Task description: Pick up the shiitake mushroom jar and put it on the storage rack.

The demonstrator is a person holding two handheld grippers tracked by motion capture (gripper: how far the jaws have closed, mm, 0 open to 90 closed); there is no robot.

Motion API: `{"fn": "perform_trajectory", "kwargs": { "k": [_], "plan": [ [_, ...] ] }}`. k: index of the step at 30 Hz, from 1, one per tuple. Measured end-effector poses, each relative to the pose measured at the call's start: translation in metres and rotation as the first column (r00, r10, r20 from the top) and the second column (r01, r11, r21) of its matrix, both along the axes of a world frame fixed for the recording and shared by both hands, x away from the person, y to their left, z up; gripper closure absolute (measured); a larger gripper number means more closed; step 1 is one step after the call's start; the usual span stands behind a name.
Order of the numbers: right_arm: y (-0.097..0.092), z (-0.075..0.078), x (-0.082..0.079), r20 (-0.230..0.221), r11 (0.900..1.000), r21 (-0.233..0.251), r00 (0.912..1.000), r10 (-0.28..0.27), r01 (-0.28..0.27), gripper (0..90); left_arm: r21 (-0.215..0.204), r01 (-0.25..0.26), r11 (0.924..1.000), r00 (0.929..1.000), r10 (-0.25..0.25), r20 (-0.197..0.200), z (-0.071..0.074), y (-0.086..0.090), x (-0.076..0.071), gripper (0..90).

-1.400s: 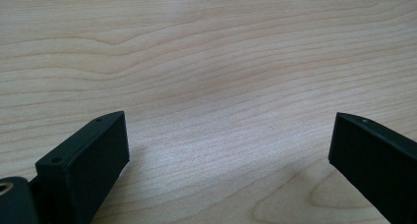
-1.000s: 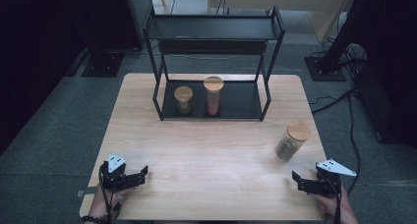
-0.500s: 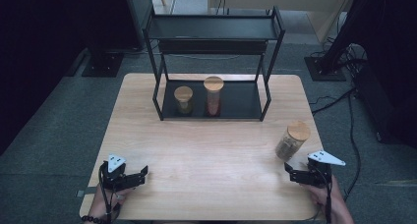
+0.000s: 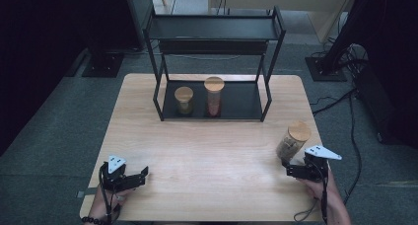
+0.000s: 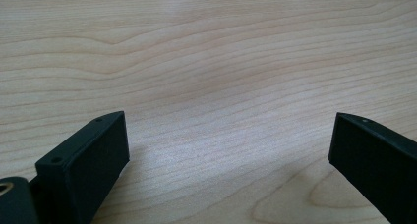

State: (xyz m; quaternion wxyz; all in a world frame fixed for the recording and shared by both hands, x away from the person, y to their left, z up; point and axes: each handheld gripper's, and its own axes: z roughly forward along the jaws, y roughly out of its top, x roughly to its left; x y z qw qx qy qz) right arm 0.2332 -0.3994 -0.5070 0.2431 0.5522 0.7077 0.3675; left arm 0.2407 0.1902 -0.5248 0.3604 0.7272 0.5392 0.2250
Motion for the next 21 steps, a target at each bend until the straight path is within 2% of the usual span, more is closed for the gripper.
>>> {"fn": "perform_trajectory", "kwargs": {
  "k": [11, 21],
  "plan": [
    [0.003, 0.01, 0.006, 0.016, 0.9999, -0.003, 0.9998, 0.011, -0.011, 2.0, 0.0, 0.001, 1.0, 1.0, -0.001, 0.0, 0.0, 0.0, 0.0, 2.0],
    [0.005, 0.018, 0.011, 0.029, 0.9997, -0.018, 0.9995, 0.017, -0.016, 6.1, 0.002, -0.001, 1.0, 1.0, 0.001, 0.0, 0.0, 0.0, 0.0, 2.0]
  ]
}}
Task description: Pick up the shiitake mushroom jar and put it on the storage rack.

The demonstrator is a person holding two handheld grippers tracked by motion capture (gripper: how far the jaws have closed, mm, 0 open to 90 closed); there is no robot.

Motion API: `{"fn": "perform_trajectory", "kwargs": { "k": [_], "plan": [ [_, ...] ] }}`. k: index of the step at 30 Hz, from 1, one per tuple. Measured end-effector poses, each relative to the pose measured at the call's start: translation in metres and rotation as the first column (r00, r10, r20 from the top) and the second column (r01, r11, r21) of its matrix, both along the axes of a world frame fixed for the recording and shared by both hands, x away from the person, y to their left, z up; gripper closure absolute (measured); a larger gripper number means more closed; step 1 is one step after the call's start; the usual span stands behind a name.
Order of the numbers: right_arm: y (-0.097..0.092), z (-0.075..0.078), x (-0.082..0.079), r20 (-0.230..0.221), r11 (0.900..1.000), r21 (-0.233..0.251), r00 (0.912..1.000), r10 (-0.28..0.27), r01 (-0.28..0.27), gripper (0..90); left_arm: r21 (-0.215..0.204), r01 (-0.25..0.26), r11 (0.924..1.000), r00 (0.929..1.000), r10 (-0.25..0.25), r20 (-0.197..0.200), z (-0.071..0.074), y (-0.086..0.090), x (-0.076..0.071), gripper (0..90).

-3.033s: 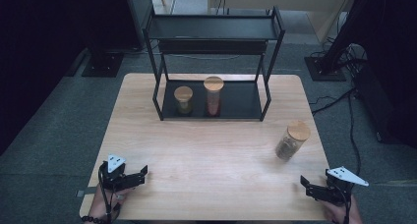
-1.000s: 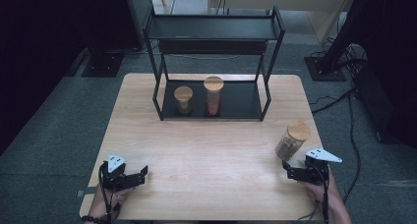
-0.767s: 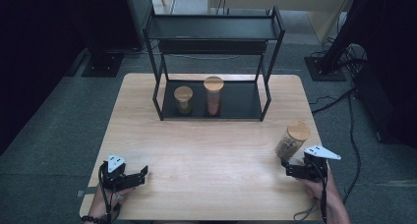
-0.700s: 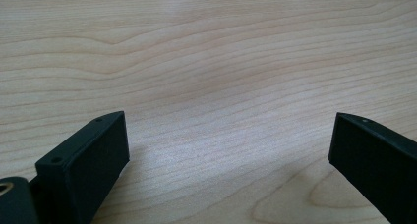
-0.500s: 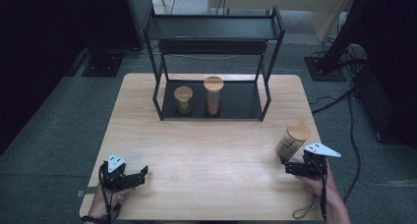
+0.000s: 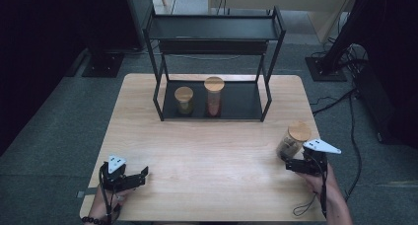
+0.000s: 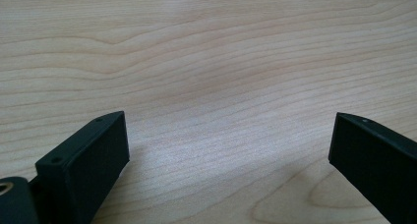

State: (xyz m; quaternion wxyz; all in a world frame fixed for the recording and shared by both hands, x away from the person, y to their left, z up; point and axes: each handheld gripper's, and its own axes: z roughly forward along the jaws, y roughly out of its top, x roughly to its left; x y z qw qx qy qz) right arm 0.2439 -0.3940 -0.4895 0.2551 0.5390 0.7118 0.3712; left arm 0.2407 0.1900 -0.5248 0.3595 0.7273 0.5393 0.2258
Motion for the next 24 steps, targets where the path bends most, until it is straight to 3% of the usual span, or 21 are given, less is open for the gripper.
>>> {"fn": "perform_trajectory", "kwargs": {
  "k": [11, 24],
  "plan": [
    [0.006, 0.016, 0.011, 0.008, 0.9996, -0.02, 0.9998, 0.02, -0.02, 12.4, -0.003, -0.002, 1.0, 1.0, 0.002, 0.002, 0.0, 0.0, 0.0, 2.0],
    [0.009, 0.017, 0.019, 0.008, 0.9993, -0.027, 0.9996, -0.026, 0.026, 22.1, -0.002, 0.004, 1.0, 1.0, -0.004, -0.001, 0.0, 0.0, 0.0, 2.0]
  ]
}}
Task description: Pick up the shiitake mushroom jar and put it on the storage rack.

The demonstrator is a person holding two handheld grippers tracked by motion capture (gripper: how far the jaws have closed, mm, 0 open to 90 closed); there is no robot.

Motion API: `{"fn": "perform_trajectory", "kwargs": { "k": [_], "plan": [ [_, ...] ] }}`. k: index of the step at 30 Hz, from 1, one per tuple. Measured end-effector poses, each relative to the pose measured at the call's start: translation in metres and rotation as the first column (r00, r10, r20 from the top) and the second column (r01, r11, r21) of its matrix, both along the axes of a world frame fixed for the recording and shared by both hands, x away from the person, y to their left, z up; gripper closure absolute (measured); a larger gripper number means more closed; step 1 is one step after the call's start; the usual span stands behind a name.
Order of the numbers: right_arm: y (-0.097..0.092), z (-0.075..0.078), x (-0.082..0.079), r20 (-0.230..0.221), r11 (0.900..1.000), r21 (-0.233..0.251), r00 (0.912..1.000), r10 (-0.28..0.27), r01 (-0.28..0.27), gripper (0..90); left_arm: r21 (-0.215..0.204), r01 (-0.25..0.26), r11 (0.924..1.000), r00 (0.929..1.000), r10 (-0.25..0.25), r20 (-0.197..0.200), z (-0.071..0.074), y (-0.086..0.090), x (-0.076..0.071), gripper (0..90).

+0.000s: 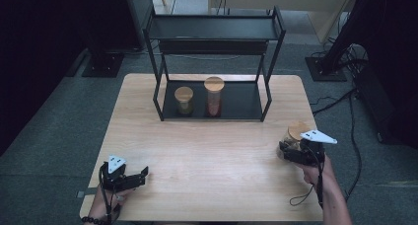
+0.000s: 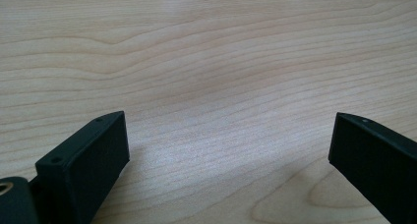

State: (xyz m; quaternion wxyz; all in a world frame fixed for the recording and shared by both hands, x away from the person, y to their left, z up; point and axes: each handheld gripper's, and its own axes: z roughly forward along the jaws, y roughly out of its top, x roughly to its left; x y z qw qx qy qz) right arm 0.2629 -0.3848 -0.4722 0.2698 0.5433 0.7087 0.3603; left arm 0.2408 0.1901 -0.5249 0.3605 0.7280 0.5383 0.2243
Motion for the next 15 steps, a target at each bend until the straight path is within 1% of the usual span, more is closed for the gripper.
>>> {"fn": "perform_trajectory", "kwargs": {
  "k": [2, 15],
  "plan": [
    [0.0001, 0.0004, 0.0005, 0.001, 1.0, 0.001, 1.0, -0.006, 0.006, 24.4, 0.0, 0.0, 1.0, 1.0, 0.0, 0.0, 0.0, 0.0, 0.0, 2.0],
    [0.0074, 0.0019, 0.0063, -0.009, 1.0, -0.002, 1.0, -0.002, 0.002, 25.0, -0.003, -0.002, 1.0, 1.0, 0.002, 0.003, 0.0001, 0.0003, -0.0002, 2.0]
  ]
}}
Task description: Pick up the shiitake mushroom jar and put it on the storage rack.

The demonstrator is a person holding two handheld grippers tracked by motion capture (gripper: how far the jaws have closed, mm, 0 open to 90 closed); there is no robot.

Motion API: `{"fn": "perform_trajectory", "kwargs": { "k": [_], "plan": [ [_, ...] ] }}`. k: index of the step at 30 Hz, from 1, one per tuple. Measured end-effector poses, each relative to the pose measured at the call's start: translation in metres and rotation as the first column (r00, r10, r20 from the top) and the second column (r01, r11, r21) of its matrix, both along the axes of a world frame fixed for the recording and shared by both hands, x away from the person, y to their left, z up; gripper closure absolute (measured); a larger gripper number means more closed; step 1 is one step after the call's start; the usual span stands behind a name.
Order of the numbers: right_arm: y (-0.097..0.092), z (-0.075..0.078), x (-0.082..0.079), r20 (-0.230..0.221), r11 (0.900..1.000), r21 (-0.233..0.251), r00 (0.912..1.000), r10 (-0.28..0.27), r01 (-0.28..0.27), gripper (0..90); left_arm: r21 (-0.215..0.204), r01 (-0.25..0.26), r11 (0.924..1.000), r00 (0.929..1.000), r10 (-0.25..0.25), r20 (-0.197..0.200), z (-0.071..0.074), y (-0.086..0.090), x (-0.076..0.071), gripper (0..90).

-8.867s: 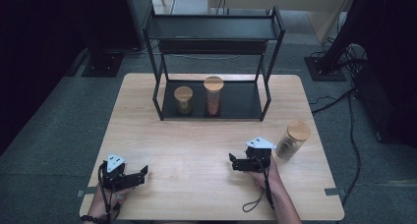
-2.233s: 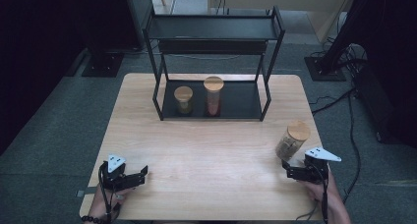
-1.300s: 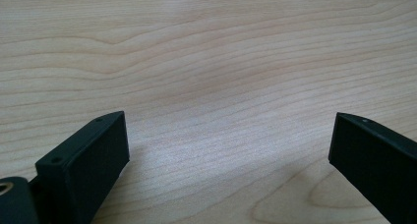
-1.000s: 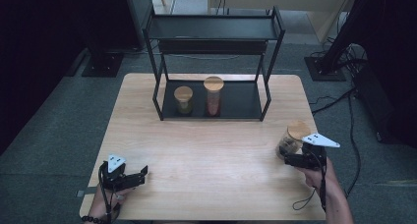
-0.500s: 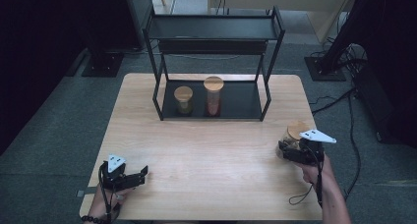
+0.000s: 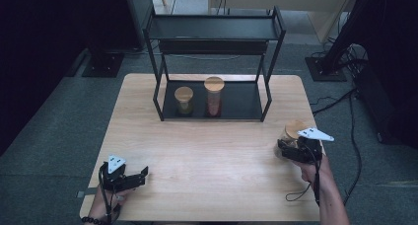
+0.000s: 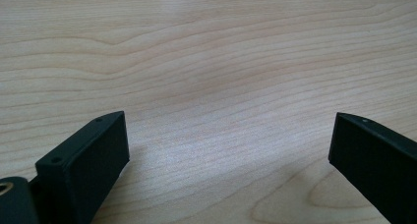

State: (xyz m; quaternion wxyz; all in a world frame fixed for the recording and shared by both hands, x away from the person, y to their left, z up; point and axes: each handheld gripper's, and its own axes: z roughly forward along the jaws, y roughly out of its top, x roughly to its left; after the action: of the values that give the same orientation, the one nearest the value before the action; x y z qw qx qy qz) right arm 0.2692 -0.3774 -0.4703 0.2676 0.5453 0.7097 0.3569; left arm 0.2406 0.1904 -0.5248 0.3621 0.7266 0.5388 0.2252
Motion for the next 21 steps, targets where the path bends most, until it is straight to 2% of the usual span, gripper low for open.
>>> {"fn": "perform_trajectory", "kwargs": {
  "k": [21],
  "plan": [
    [0.018, 0.001, 0.01, -0.003, 0.9998, -0.001, 0.9998, 0.021, -0.021, 25.0, -0.001, 0.002, 1.0, 1.0, -0.002, 0.0, 0.0, 0.0, 0.0, 2.0]
  ]
}}
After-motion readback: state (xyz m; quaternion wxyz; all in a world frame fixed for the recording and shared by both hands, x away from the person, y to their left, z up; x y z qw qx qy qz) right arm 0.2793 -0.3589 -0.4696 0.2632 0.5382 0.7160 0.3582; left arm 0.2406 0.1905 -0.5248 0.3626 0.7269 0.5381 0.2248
